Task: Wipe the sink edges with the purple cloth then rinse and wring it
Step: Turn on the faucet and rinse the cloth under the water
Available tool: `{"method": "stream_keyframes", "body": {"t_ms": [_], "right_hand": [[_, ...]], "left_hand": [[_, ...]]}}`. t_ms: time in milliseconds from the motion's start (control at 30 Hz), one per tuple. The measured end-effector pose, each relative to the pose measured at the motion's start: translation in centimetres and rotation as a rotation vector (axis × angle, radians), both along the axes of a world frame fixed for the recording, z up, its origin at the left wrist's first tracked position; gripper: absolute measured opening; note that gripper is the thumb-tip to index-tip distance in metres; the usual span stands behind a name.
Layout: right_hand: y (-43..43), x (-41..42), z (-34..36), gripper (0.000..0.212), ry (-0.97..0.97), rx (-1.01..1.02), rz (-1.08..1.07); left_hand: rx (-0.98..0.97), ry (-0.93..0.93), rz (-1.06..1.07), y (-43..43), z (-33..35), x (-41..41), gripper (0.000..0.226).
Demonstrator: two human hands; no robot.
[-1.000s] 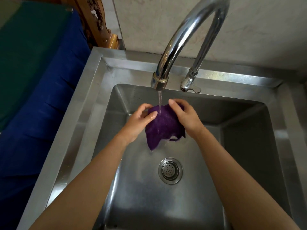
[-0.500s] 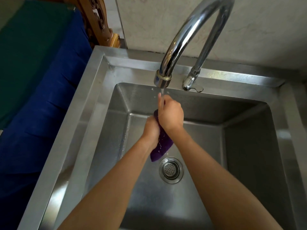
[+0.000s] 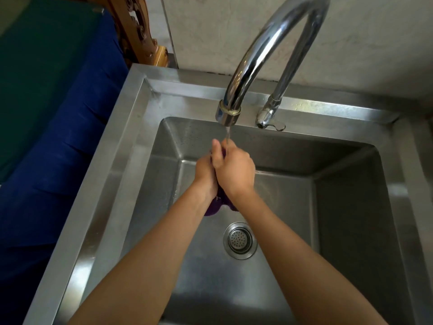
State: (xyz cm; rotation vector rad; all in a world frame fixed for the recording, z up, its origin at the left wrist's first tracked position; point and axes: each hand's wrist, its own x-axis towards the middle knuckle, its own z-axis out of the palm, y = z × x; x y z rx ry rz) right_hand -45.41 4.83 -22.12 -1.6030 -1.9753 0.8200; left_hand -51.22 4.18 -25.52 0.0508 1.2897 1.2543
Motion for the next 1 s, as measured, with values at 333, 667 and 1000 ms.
{"method": "stream_keyframes", "body": {"t_ms": [333, 667, 1000], "right_hand": [[3.6, 1.4, -2.3, 0.044, 0.074, -0.261, -0.076], [-0.8, 4.7, -5.5, 0.063, 0.774, -0.924, -0.203], [-0.2, 3.3, -2.7, 0.023, 0.378, -0.275, 0.115]], "left_hand": [[-0.029, 0.268, -0.180, -0.1, 0.2, 0.0, 0.057], [0.047, -0.007, 0.077, 0.6, 0.3, -0.8, 0.014], [-0.054, 0.074, 0.080, 0.0, -3.1, -1.6, 0.037]]}}
